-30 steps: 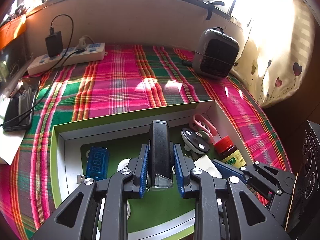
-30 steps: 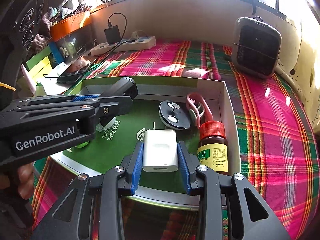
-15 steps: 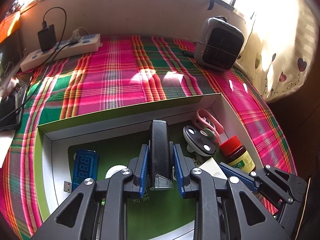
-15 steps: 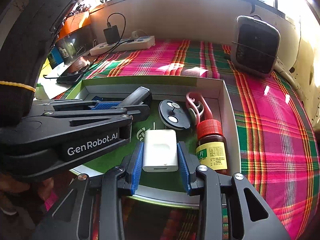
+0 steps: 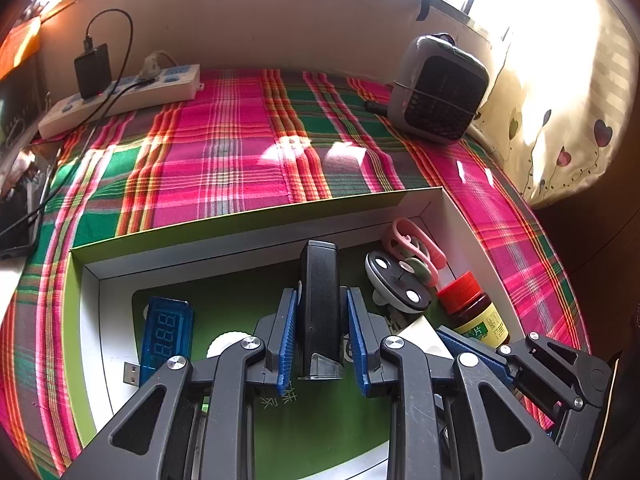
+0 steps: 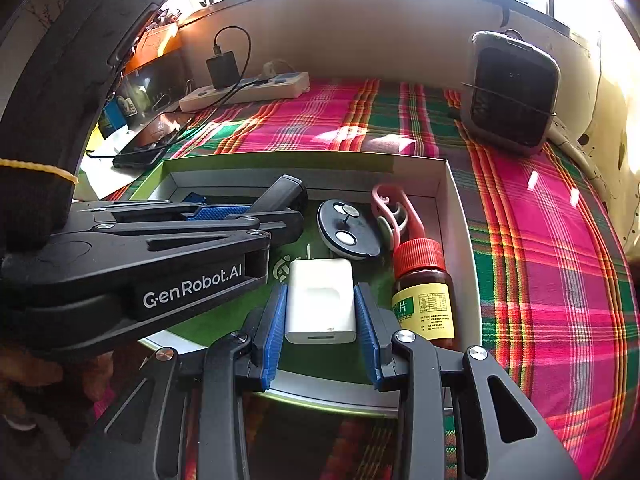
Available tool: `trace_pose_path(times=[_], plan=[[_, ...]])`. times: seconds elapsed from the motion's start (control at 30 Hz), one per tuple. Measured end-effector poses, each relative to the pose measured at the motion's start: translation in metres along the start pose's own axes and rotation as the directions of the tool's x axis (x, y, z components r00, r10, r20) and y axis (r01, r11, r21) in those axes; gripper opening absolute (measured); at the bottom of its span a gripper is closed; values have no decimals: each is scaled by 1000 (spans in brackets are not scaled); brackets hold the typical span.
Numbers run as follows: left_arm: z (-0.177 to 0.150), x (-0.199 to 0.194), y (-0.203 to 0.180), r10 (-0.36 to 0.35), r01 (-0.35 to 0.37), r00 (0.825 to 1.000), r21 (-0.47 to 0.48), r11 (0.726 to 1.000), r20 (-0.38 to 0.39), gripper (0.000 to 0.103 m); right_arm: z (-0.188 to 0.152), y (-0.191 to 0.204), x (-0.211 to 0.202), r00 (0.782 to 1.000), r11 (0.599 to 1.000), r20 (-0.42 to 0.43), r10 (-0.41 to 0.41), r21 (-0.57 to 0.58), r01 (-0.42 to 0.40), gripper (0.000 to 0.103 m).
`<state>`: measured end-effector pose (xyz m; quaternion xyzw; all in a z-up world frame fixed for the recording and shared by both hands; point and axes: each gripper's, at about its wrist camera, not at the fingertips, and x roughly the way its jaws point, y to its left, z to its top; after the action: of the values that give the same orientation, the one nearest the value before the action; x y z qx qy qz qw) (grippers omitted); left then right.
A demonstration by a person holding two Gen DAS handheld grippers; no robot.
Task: Organize rigid objects
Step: 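Lower the black gadget into the box with the left tool while the right tool lowers the charger, then open both tools to release the gadget and charger, then withdraw from the box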
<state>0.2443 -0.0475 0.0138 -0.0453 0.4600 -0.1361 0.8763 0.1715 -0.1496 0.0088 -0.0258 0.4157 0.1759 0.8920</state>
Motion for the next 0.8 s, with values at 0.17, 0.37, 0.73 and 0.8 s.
trace_pose_path(times=[0.17,0.37,0.73,0.8], plan=[[-3,-4,0,16,-16,1000,7,1000,2,26,0,0,0,1000,1000,1,0,1,0,35],[-6,-14,0,17,-17,1000,5,1000,20,29,-1,-1,-1,1000,1000,10,4,7,-4,38],[-17,-41,-3,33,-34,997,18,999,67,32,-6,3,-13,999,1000,44,-1,18,0,49],[-20,-47,-4,23,-24,997,17,1000,76,32,-8,4,-17,998,1000,54,-11,21,10,50]])
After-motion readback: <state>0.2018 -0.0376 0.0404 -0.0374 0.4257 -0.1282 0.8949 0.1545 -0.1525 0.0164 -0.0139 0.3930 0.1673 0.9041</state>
